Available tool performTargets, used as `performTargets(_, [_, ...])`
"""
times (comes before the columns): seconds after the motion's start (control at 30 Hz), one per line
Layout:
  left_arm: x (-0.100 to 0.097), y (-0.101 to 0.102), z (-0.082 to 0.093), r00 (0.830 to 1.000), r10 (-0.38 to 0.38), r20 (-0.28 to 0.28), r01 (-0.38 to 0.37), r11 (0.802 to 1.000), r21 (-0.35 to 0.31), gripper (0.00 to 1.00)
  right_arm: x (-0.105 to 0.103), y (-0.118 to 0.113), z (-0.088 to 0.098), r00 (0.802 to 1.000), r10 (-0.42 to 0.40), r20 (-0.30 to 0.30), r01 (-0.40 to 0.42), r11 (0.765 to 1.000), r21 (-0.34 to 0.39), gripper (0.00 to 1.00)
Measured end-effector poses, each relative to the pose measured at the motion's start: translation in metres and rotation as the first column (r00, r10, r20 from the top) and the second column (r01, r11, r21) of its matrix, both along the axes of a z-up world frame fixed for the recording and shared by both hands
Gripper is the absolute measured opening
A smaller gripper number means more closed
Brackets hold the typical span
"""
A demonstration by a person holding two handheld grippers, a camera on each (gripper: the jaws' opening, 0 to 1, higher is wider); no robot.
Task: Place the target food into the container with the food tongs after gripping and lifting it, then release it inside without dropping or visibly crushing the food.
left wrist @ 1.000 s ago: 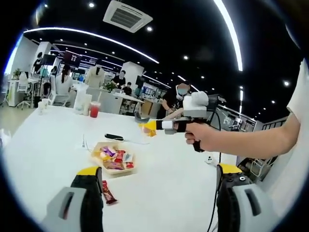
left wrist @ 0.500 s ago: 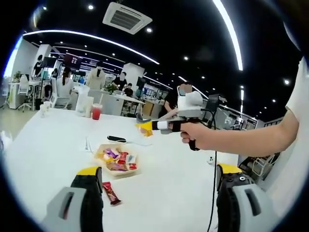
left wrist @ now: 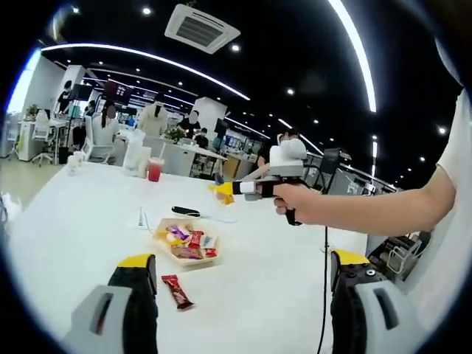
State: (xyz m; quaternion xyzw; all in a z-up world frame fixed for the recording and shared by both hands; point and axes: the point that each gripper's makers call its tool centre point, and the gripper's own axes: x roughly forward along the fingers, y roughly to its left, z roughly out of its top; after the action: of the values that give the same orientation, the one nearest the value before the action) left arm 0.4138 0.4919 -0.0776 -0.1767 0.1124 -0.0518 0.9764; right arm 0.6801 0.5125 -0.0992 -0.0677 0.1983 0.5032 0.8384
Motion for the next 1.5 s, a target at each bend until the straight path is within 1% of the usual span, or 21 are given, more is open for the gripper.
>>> performTargets(0.13, [-0.001, 0.001, -0.002, 1.000, 0.001, -0.005, -0.001, 1.000, 0.000, 0.99, 0.003, 0.004, 0.005, 1.000, 0.000, 0.004, 0.000, 1.000, 0.001, 0.22])
performTargets(0.27, [-0.002, 0.003, -0.002, 1.000, 0.018, 0.001, -0.018, 1.000, -0.008, 0.99, 0.009, 0.007, 0.007, 1.000, 0.002, 0.011, -0.002, 1.000, -0.006, 0.22])
performTargets(0.4, [-0.004, 0.004, -0.001, 1.000, 0.028, 0.004, -0.028, 1.000, -0.012, 0.99, 0.016, 0.012, 0.006, 1.000, 0.002, 0.011, -0.002, 1.000, -0.009, 0.22])
performTargets(0.57, [-0.006, 0.006, -0.003, 1.000, 0.023, -0.007, -0.023, 1.000, -0.006, 0.99, 0.026, 0.024, -0.001, 1.000, 0.006, 0.014, -0.005, 1.000, -0.023, 0.22])
performTargets(0.7, [-0.007, 0.011, -0.003, 0.999, 0.037, -0.010, -0.038, 0.999, -0.012, 0.98, 0.027, 0.029, -0.001, 1.000, 0.003, 0.007, -0.003, 1.000, -0.024, 0.22])
performTargets(0.93, [-0.011, 0.014, -0.009, 0.999, 0.045, -0.028, -0.046, 0.999, -0.012, 0.99, 0.038, 0.043, 0.000, 1.000, 0.008, 0.014, -0.007, 1.000, -0.016, 0.22])
performTargets(1.07, [-0.015, 0.022, -0.008, 0.997, 0.069, -0.024, -0.070, 0.997, -0.022, 0.99, 0.040, 0.047, -0.001, 1.000, 0.004, 0.011, -0.004, 1.000, -0.016, 0.22])
performTargets(1.17, [-0.018, 0.031, -0.005, 0.995, 0.104, -0.005, -0.104, 0.993, -0.048, 0.99, 0.040, 0.052, -0.005, 1.000, 0.011, 0.018, -0.011, 1.000, -0.029, 0.22])
performTargets(1.3, [-0.018, 0.034, -0.005, 0.993, 0.115, -0.005, -0.115, 0.992, -0.048, 0.99, 0.043, 0.053, -0.008, 1.000, 0.008, 0.018, -0.007, 0.999, -0.034, 0.22])
performTargets(1.37, [-0.018, 0.036, -0.006, 0.993, 0.117, -0.011, -0.118, 0.992, -0.047, 0.99, 0.049, 0.054, -0.009, 1.000, 0.003, 0.019, -0.002, 0.999, -0.035, 0.22])
performTargets(1.5, [-0.014, 0.036, 0.000, 0.993, 0.120, 0.005, -0.120, 0.991, -0.058, 0.99, 0.051, 0.055, -0.008, 1.000, -0.007, 0.025, 0.008, 1.000, -0.030, 0.24])
